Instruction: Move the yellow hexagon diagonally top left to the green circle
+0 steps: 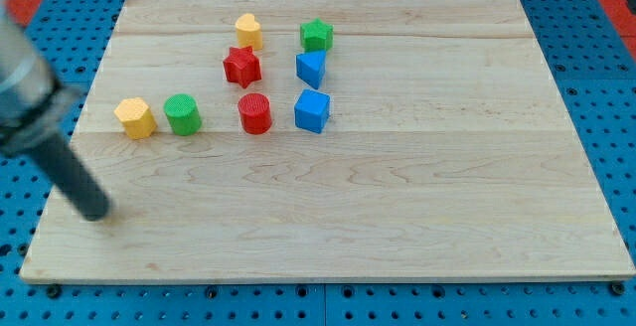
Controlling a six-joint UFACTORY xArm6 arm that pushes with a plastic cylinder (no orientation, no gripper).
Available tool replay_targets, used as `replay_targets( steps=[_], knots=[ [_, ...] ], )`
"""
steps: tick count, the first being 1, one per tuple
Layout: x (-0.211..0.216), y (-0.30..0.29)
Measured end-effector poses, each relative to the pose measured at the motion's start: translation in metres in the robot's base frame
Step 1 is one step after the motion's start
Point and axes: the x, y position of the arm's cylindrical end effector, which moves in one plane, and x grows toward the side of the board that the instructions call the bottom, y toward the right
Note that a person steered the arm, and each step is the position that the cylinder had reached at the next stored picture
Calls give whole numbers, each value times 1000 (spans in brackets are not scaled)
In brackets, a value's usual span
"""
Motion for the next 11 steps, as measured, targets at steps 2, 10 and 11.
replay_targets(
  steps=[2,10,11],
  knots=[
    [-44,28],
    [-178,-41],
    [-202,14]
  ],
)
